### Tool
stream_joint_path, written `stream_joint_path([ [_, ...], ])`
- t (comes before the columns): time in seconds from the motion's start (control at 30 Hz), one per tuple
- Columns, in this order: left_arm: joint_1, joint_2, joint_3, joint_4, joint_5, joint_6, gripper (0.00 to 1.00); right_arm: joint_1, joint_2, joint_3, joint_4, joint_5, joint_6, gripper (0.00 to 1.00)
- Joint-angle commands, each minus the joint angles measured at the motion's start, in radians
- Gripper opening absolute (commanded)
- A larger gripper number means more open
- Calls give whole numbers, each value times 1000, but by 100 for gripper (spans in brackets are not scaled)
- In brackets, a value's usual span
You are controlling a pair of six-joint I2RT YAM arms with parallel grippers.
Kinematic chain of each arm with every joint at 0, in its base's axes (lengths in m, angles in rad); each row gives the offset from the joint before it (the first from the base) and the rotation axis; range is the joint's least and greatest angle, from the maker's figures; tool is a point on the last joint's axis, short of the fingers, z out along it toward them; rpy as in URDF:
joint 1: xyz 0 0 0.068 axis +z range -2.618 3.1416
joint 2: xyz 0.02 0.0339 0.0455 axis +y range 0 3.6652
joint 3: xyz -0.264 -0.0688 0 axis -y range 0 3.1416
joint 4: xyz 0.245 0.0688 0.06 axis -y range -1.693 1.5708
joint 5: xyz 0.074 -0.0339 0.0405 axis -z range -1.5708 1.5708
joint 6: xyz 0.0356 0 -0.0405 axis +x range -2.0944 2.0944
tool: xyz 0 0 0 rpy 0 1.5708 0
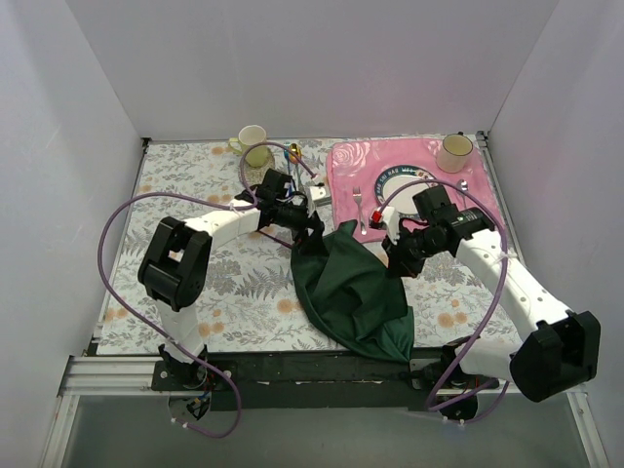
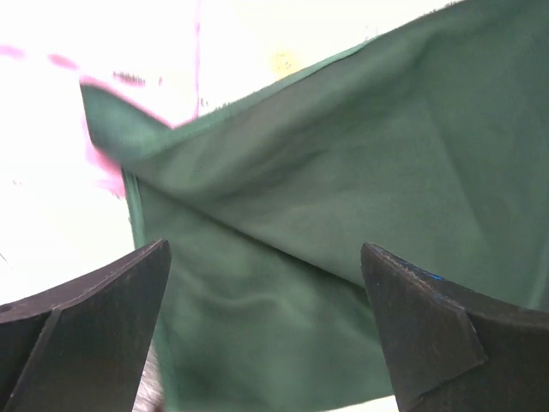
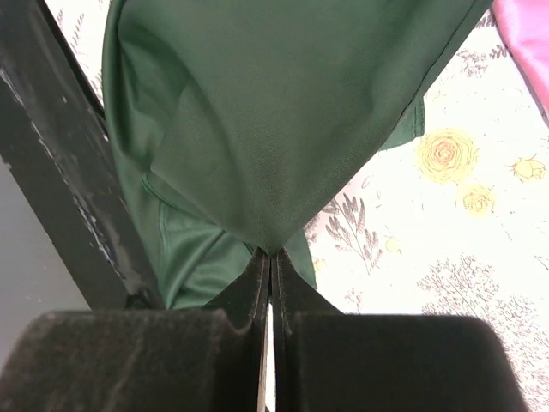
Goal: Fold the napkin into a case and place the utensils inside
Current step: Pick up the crumpled napkin from the center of the board.
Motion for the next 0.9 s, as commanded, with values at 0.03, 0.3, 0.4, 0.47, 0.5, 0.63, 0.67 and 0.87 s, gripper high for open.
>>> stream_joint_path([
  [0.03,-26,5,69,18,84,325,93,0,-51,-20,-69,15,-96,1],
  [0.3,-84,152,175,50,63,558,95,3,-126,-32,-112,15,-155,1],
  [0.4,-104,200,210,51,61,607,95,1,-125,-32,-126,22,-170,1],
  [0.47,-115,237,236,50,57,609,95,3,-129,-32,-134,22,-170,1],
  [0.5,-119,250,251,51,51,608,95,3,-131,-31,-134,24,-169,1],
  [0.63,-124,312,328,21,32,571,80,1,-140,-20,-138,35,-161,1],
  [0.67,-127,330,340,7,31,565,71,1,-145,-18,-132,39,-159,1],
  [0.87,-121,255,321,-108,26,551,3,1,-152,-26,-83,137,-112,1],
])
